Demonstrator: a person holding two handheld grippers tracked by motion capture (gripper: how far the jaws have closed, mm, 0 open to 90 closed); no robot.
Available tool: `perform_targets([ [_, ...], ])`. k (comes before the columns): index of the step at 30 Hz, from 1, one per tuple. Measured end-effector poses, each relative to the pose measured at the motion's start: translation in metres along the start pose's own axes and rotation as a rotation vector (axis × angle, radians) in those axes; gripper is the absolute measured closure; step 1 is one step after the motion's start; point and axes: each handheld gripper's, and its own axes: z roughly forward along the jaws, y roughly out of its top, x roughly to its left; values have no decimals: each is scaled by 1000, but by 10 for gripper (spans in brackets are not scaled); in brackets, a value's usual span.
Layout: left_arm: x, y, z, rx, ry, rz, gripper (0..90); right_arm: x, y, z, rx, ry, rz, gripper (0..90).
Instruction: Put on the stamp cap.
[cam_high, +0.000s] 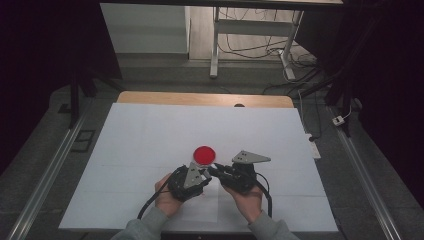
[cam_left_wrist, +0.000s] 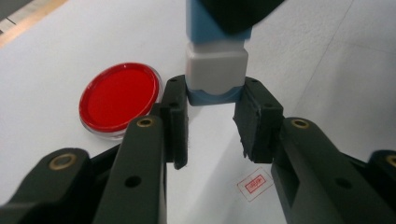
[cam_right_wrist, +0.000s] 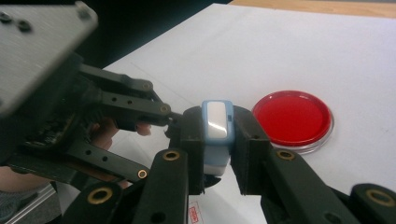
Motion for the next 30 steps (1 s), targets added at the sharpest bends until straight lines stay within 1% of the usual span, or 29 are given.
perform_targets([
  [8, 1, 0, -1, -24, -4, -9, 652, -2, 1, -2, -21, 12, 3, 753],
  [12, 2, 0, -2, -33, -7, -18, 641, -1, 1, -3, -34, 11, -8, 753],
  [14, 3, 0, -2, -46, -10, -31, 627, 0, 1, -4, -38, 16, -13, 753],
  [17, 5, 0, -3, -50, -23, -45, 596, 0, 1, -4, -44, 19, -19, 753],
  [20, 6, 0, -3, -50, -27, -53, 540, -1, 1, -4, -50, 20, -23, 753],
  [21, 7, 0, -3, -51, -29, -58, 540, -1, 2, -5, -53, 18, -26, 753],
  [22, 8, -1, -5, -56, -33, -68, 505, -2, 2, -6, -61, 16, -28, 753],
  [24, 10, -1, -5, -56, -37, -72, 470, -3, 2, -8, -71, 14, -33, 752],
  [25, 12, -1, -7, -58, -42, -86, 452, -4, 3, -9, -76, 13, -34, 753],
  [30, 20, -4, -16, -69, -52, -124, 362, -8, 4, -13, -93, 4, -52, 753],
])
